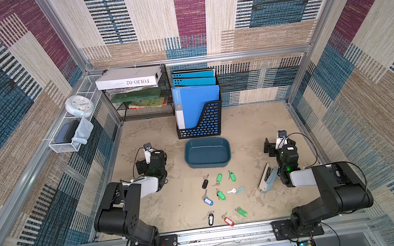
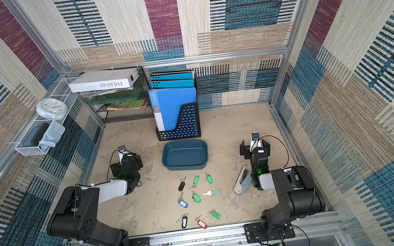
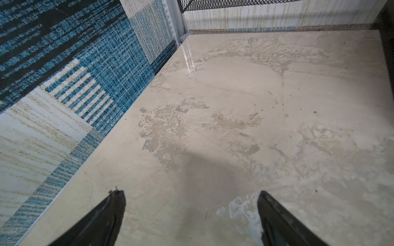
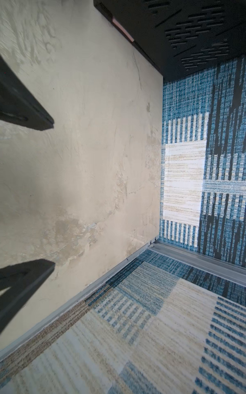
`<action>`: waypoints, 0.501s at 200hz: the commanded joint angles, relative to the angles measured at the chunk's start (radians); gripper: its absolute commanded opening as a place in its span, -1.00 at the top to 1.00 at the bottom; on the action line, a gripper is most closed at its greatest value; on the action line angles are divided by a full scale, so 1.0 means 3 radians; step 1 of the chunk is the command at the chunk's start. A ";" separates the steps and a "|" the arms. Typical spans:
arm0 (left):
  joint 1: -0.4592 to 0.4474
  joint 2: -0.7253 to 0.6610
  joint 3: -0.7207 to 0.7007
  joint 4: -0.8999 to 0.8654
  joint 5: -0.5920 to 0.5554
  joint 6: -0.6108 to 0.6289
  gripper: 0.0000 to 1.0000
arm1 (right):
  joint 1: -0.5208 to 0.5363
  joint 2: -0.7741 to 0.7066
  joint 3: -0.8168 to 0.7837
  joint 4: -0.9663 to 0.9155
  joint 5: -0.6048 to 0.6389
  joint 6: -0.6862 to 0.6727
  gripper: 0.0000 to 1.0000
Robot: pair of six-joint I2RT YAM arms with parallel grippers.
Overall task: Take the keys out of the storage box
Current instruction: Reset both arms
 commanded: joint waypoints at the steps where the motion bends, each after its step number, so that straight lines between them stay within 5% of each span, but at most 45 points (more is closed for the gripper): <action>1: 0.0017 -0.0004 0.0017 0.0005 0.0052 0.0011 -0.99 | -0.0010 -0.0006 -0.0019 0.0137 -0.0124 0.0040 -0.98; 33: 0.0017 -0.0013 0.0001 0.0020 0.0054 0.0014 -0.99 | -0.0078 0.0174 -0.0335 0.0899 -0.0467 -0.0003 -0.98; 48: 0.0017 -0.0018 0.0001 0.0025 0.0056 0.0016 -0.99 | -0.0126 0.0060 -0.0209 0.0446 -0.0555 0.0025 -0.98; 100: 0.0017 -0.0019 -0.0001 0.0020 0.0061 0.0012 -0.99 | -0.0176 0.0084 -0.0192 0.0456 -0.0542 0.0091 -0.99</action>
